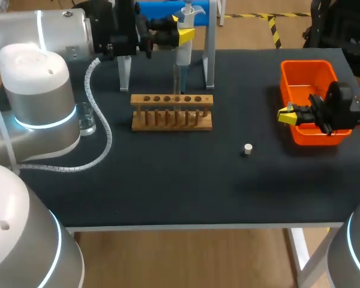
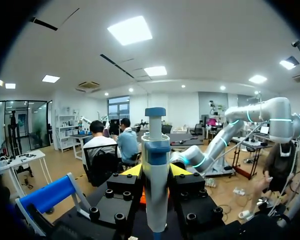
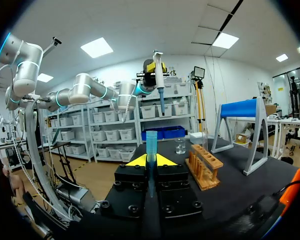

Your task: Invert the test tube, pick up the pipette, mount the tip to pipette, aspirate from beaker and dispense into the tube, eject the tip, return the pipette, and cap with the stopper.

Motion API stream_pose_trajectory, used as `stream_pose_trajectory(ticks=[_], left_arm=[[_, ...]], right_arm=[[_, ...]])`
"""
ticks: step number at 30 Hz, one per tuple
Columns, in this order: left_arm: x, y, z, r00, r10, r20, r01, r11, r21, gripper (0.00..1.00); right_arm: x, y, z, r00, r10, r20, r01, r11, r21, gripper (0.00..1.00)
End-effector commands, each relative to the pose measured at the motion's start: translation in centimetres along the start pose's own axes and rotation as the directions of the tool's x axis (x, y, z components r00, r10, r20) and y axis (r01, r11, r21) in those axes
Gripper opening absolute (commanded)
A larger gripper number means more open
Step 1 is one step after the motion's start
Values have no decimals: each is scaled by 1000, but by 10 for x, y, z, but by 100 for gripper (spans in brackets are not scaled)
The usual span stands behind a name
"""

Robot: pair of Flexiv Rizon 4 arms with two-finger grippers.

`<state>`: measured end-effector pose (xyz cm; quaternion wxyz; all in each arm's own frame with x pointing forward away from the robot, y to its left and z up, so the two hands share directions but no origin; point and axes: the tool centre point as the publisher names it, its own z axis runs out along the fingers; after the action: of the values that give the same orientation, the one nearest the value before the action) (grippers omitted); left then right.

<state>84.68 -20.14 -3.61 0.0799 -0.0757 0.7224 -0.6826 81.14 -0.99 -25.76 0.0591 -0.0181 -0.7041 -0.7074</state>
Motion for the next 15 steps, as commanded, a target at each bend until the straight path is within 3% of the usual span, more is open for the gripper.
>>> stream_pose_trajectory(ticks=[1, 15], left_arm=[[0, 0, -1, 1000, -1, -1, 1, 1000, 0, 0], [3, -4, -5, 1000, 6, -2, -6, 1000, 24, 0]], right_arm=[[1, 1, 0, 1000, -1, 2, 1, 1000, 2, 0], [1, 1, 0, 1000, -1, 2, 1, 1000, 2, 0]])
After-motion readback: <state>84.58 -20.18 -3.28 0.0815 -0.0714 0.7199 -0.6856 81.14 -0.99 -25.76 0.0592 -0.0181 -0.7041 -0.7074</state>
